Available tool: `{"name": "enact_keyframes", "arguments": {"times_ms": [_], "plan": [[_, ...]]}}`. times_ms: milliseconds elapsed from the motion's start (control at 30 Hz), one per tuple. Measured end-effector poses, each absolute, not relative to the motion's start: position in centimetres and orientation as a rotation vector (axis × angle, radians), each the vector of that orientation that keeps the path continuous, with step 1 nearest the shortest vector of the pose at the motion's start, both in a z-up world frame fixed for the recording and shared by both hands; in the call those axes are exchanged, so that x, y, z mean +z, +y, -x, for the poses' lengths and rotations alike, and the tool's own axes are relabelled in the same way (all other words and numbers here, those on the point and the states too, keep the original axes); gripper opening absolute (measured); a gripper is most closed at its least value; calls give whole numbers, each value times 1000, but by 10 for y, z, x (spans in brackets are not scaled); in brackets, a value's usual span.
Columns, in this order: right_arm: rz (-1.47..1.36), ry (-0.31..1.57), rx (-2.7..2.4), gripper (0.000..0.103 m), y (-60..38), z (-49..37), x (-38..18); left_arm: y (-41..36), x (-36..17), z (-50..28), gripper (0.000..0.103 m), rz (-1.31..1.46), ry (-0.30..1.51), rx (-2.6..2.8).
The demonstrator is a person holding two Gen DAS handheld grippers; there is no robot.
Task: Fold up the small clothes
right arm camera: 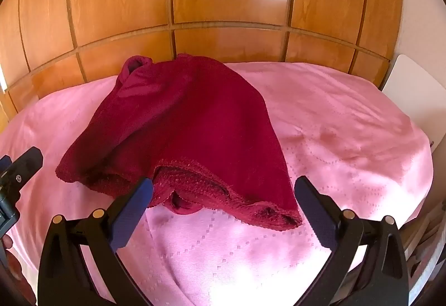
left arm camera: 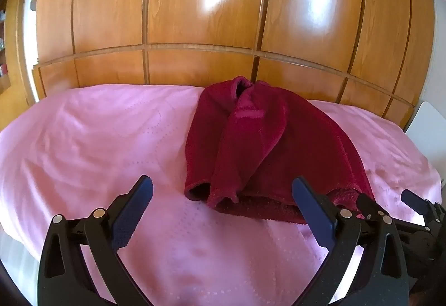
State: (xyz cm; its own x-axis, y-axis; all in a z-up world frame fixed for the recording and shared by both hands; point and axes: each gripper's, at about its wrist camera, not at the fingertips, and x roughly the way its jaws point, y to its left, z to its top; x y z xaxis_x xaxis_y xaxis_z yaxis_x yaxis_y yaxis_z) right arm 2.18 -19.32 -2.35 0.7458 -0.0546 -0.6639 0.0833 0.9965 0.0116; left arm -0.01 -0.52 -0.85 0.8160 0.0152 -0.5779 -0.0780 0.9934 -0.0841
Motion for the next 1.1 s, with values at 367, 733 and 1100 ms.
{"name": "enact_keyframes", "arguments": {"times_ms": [367, 733, 1100], "plan": [[-25, 740, -68, 101, -194, -27, -25, -3, -15, -3, 99, 113, 621, 36], [-14, 727, -70, 101, -192, -25, -25, -5, -15, -3, 99, 105, 619, 35], [-5, 728, -63, 101, -190, -24, -23, -4, -16, -3, 99, 103, 622, 33]]}}
